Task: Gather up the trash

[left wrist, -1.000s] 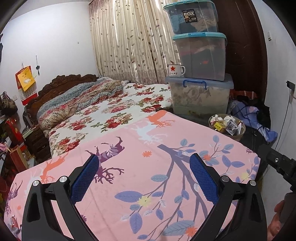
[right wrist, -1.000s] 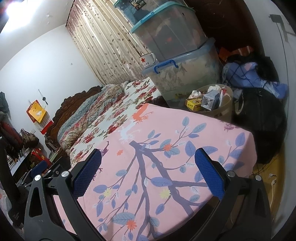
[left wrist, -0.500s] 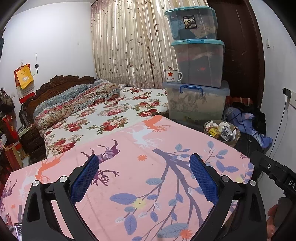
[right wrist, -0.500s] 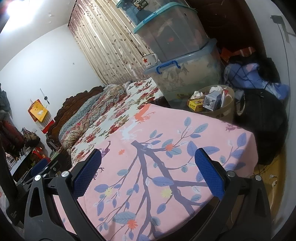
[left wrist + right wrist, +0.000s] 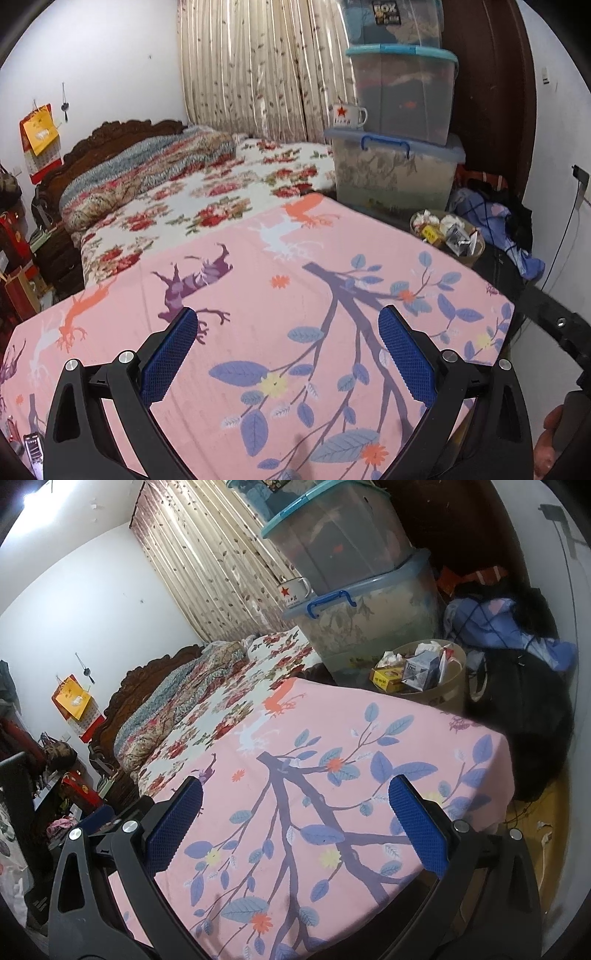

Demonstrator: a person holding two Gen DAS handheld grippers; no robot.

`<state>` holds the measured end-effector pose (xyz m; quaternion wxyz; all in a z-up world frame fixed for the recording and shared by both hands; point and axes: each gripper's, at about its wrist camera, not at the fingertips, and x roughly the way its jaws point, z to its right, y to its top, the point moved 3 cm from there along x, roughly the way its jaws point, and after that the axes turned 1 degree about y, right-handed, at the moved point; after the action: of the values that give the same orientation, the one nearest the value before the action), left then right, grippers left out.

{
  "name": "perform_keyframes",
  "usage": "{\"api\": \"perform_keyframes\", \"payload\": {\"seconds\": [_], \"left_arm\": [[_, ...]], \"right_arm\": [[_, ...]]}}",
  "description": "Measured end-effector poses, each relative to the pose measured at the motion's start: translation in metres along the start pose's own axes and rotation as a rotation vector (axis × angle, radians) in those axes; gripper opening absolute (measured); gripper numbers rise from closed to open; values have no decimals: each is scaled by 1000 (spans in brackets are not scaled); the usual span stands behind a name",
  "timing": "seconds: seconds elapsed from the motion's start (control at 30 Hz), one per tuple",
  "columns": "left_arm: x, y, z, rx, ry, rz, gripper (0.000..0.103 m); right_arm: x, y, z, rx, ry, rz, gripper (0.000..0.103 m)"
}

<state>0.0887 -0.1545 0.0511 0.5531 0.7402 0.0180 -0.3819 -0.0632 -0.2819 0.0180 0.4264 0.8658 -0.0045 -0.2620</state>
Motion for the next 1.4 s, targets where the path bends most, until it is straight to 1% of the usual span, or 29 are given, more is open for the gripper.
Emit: {"api": "perform_keyframes", "payload": {"seconds": [0.2, 0.33, 0.47, 0.87, 0.97, 1.2, 1.4], "left_arm": [[3, -3, 0, -4, 5, -12, 94], [4, -4, 2, -1, 31, -14, 94], [4, -5, 3, -1, 23, -18, 94], [4, -5, 4, -7, 36, -21, 94], [3, -5, 5, -5, 44, -9, 94], [-5, -4, 4, 3, 93, 26, 94], [-8, -5, 1, -2, 84, 36, 94]], "right_arm": [[1, 1, 4, 10, 2, -7, 100], [2, 1, 4, 10, 1, -6, 100], [2, 1, 6, 17, 0, -8, 100], [4, 1, 6, 11, 3, -12, 100], [5, 0, 6, 12, 3, -10, 100], [5, -1, 0, -2, -1, -25, 100], [7, 0, -6, -12, -11, -24, 100]]}}
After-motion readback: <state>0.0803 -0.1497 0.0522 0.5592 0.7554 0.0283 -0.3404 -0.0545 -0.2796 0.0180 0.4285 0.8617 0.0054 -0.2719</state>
